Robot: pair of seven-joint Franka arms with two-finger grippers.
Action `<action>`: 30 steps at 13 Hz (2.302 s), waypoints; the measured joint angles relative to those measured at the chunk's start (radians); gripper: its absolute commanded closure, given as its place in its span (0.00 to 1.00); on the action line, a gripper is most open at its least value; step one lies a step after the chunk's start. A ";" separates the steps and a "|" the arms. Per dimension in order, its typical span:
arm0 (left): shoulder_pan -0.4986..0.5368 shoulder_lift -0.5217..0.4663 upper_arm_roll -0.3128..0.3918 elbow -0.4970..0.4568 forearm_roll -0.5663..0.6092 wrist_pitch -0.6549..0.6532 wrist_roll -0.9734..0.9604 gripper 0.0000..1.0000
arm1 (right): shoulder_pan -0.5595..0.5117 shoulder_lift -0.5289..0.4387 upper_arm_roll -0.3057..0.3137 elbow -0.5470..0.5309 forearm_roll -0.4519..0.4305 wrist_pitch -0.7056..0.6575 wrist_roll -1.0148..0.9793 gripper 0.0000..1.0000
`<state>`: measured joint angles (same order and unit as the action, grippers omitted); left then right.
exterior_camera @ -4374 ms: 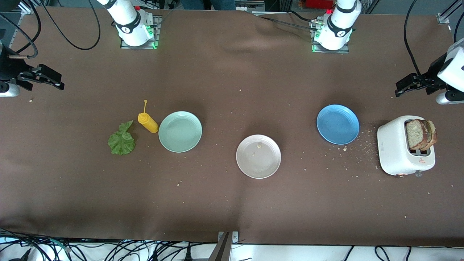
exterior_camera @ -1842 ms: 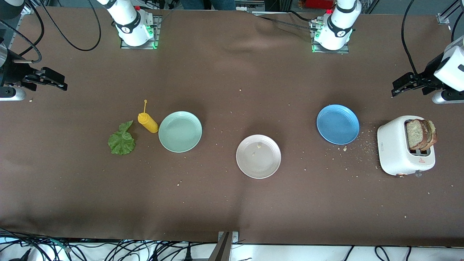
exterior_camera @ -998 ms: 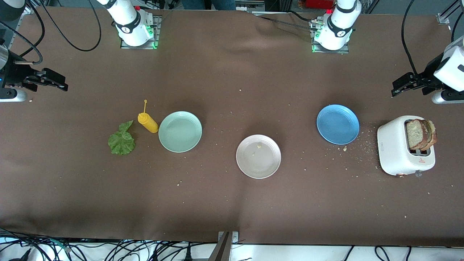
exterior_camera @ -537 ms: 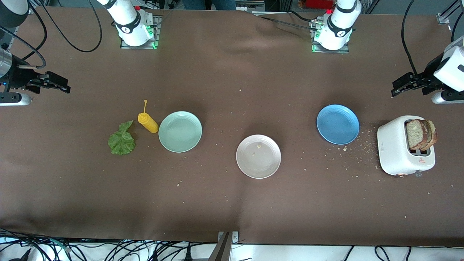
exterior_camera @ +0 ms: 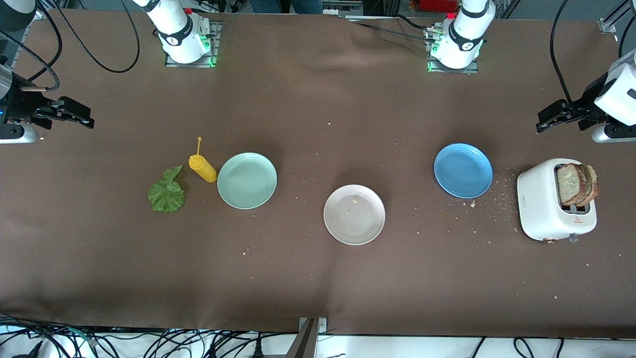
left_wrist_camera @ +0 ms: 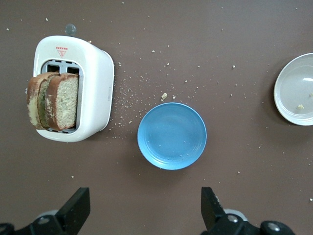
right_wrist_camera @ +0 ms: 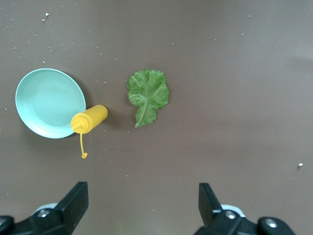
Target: Make sandwich in beige plate with both arms
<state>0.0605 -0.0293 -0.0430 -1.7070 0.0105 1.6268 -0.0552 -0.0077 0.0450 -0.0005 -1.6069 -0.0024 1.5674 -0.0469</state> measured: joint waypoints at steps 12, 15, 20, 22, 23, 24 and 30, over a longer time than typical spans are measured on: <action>0.001 0.006 0.002 -0.001 0.000 0.003 0.012 0.00 | 0.003 0.049 0.002 0.002 0.000 -0.006 -0.012 0.00; 0.028 0.037 0.012 -0.004 0.000 0.029 0.079 0.00 | -0.001 0.066 0.000 -0.005 0.000 -0.015 -0.079 0.00; 0.146 0.140 0.021 -0.003 0.000 0.124 0.184 0.00 | -0.004 0.105 -0.016 -0.041 0.118 0.055 -0.329 0.01; 0.173 0.188 0.021 -0.001 0.000 0.160 0.189 0.00 | -0.004 0.112 -0.045 -0.069 0.196 0.069 -0.515 0.00; 0.179 0.209 0.021 -0.001 0.000 0.177 0.193 0.00 | -0.005 0.120 -0.065 -0.085 0.236 0.075 -0.621 0.01; 0.181 0.229 0.021 0.000 0.000 0.192 0.194 0.00 | -0.006 0.133 -0.086 -0.103 0.276 0.080 -0.727 0.01; 0.209 0.320 0.022 0.005 0.000 0.261 0.240 0.00 | -0.036 0.290 -0.154 -0.150 0.536 0.105 -1.285 0.01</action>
<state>0.2697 0.2908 -0.0214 -1.7018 0.0105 1.8878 0.1850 -0.0441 0.3353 -0.1548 -1.7567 0.5334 1.6726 -1.3323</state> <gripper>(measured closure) 0.000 0.004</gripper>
